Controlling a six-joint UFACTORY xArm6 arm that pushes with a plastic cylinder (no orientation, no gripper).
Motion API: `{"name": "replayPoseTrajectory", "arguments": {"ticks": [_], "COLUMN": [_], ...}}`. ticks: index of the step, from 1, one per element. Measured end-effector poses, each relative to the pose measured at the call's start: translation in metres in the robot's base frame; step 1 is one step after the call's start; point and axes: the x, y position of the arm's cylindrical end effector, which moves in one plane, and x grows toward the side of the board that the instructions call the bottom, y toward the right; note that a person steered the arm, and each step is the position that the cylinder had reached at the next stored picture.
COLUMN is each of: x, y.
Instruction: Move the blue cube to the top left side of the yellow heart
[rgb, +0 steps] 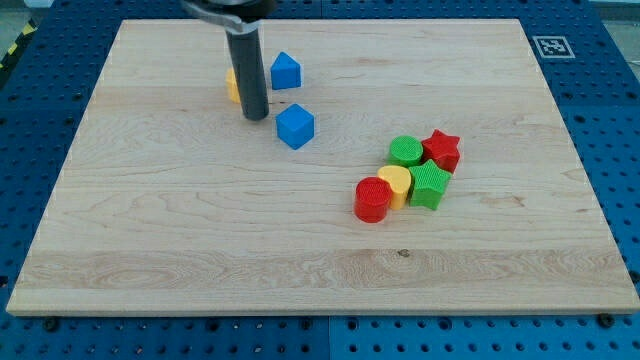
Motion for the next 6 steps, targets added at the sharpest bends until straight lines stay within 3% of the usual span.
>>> {"name": "replayPoseTrajectory", "arguments": {"ticks": [2, 3, 4, 5, 6], "x": [0.075, 0.057, 0.056, 0.082, 0.08], "y": [0.071, 0.058, 0.007, 0.033, 0.075]}}
